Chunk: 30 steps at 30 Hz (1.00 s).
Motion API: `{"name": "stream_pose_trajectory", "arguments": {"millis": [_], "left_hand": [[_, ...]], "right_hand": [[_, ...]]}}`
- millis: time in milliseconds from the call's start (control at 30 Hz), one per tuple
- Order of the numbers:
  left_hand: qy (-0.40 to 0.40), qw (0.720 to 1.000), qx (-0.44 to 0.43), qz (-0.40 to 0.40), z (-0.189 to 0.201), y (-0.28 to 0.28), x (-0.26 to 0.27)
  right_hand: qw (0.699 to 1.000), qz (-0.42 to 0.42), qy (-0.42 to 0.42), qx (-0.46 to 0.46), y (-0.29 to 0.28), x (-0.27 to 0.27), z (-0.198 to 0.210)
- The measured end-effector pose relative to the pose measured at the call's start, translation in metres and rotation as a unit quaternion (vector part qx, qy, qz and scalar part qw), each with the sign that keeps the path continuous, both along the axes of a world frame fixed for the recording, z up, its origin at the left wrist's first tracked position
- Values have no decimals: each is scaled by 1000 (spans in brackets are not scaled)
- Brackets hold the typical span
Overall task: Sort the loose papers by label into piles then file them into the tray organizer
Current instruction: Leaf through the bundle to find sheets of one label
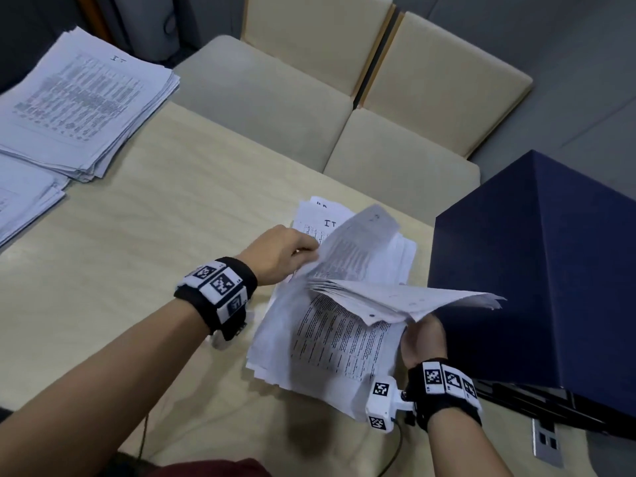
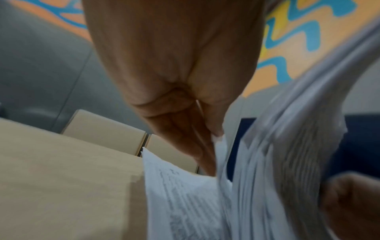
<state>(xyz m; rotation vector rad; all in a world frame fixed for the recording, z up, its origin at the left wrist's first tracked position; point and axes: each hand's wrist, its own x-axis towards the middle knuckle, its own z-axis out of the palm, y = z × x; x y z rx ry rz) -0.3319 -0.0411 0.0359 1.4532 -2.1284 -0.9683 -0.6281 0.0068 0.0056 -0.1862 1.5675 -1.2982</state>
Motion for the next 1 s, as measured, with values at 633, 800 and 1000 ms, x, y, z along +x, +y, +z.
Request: {"name": "stream_pose_trajectory", "arguments": {"millis": [633,800,1000], "left_hand": [[-134,955,65,255,-49,-1,-11],[-252,960,-5,123,-35,-2,-3],[33,997,-36,61,-21,10,-2]], "right_hand": [[996,72,55,20,3,-11,-19],[988,101,102,63,4,-26,-30],[993,102,46,46,2,-14,-21]]}}
